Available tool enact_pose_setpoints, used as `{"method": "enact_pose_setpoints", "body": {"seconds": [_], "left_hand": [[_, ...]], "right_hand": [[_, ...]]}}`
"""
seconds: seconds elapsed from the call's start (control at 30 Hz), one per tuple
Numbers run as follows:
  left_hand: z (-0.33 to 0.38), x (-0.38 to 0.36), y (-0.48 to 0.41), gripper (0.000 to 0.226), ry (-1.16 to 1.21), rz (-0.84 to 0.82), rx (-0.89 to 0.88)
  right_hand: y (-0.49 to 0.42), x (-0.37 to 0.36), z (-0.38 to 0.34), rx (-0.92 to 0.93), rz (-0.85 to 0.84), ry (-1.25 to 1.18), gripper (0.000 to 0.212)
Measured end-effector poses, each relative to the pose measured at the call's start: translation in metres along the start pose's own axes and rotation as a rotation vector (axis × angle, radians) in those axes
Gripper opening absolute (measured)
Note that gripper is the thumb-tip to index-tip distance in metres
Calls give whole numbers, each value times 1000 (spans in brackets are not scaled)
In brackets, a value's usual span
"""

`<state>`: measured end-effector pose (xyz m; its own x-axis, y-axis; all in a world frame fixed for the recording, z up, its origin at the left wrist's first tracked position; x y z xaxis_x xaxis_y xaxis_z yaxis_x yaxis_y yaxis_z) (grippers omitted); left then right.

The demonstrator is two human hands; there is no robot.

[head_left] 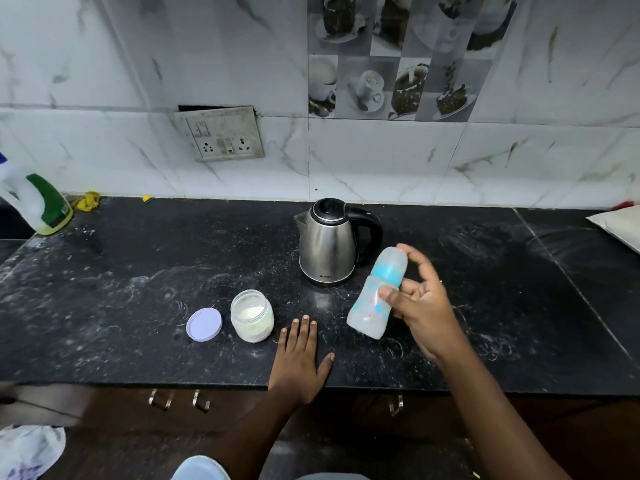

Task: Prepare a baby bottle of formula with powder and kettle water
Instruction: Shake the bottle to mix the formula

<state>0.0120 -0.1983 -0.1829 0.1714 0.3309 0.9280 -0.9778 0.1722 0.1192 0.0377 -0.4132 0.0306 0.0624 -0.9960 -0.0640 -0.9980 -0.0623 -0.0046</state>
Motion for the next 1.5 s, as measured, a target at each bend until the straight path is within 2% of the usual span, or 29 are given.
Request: {"method": "enact_pose_setpoints", "body": {"seconds": [0.13,0.27,0.4,0.53,0.67,0.7,0.8,0.83,0.97,1.07,1.2,1.27,1.5], "left_hand": [[2,1,0,89,-6,4,-5],[1,1,-1,88,-9,14,-4],[0,-2,-1,89,-9,17,-9],[-1,-2,-1,93,-8,15,-4],[0,-1,-1,90,-9,12,-3],[1,0,-1,88,-9,10,-4],[1,1,0,87,-3,15,-5],[1,1,0,87,1,21,-4],[1,0,0,87,-5,15,-7],[1,1,0,88,-13,15,-4],[2,2,0,90,-22,22,1],[2,2,0,88,-20,23,1],[2,3,1,87,-14,20,-8]], "right_hand": [[-3,19,-1,21,194,-149,71],[3,-6,7,-23,-6,-1,77],[1,15,4,11,204,-159,66],[3,-1,10,-33,32,-28,78],[1,16,7,13,215,-140,71],[1,15,6,13,208,-135,70],[2,-3,8,13,14,16,80],[4,-5,7,36,-1,46,81],[5,1,6,148,107,168,80],[5,-9,17,224,84,374,82],[0,-16,49,225,72,626,79],[-1,-20,62,271,64,765,85],[-10,-17,97,226,72,837,92]]}}
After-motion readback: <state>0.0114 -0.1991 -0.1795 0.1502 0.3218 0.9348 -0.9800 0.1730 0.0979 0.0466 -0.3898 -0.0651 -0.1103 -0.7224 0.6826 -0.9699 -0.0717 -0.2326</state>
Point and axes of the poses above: each hand's wrist, its own y-axis away from the middle knuckle, its own x-axis out of the back of the hand, z = x × y, the point moved 8 cm from there along -y, towards the middle knuckle, and after that the axes turned 10 degrees about y, right-handed, at the moved point
